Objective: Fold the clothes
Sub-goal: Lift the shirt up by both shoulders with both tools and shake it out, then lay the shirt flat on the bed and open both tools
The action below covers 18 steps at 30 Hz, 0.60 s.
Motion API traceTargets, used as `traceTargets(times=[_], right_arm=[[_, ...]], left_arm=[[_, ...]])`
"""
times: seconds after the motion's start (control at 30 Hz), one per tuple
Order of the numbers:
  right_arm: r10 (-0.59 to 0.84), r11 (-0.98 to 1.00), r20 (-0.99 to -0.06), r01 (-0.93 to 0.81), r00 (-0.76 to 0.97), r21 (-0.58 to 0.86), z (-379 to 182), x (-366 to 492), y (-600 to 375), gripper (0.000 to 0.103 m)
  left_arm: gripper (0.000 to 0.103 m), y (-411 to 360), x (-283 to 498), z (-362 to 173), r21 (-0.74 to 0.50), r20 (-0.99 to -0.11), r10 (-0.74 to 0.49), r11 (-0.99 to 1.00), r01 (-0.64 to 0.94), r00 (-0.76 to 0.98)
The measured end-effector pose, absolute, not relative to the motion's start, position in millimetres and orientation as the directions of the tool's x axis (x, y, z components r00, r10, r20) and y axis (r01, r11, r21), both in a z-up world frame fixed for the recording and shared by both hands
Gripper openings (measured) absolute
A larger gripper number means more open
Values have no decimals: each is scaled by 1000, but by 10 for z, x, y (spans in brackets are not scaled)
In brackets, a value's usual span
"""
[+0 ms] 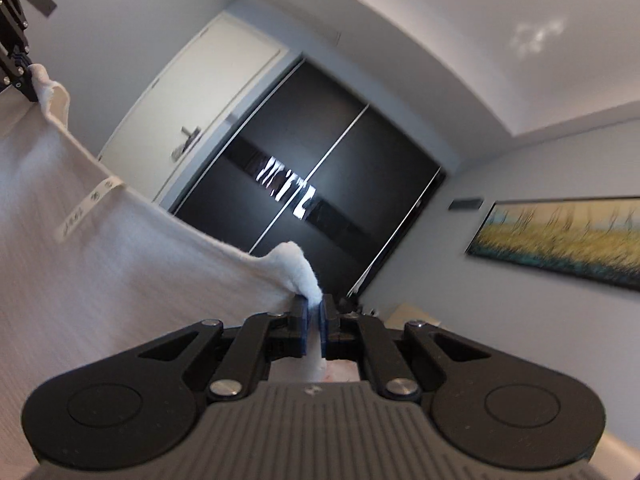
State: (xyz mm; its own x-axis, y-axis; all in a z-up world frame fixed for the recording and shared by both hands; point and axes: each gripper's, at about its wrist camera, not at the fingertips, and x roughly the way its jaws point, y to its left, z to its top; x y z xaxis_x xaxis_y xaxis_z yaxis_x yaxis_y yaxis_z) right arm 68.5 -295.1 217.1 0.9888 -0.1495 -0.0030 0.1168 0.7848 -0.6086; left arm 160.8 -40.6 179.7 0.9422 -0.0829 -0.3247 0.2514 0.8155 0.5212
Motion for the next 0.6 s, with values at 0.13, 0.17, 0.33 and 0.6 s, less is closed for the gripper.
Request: traceTargets(times=[0.13,0.17,0.33,0.6], right_arm=[[-188,791,-127,73,974,-607,1657,1462,-2991,7],[-198,792,-161,61,967,-607,1480,1608,-3018,7],[-224,783,-302,-14,927,-622,759,2502,-3034,7],[-254,780,-449,-94,857,-619,-338,3085,-2914,7]], left_arm=[[1,-432,2233,1269,510,-416,-74,806,300,906],[1,-405,2349,1113,515,-438,-70,798,314,896],[1,-276,2850,410,494,-541,-54,788,369,839],[1,-181,3363,-379,386,-664,-48,832,397,746]])
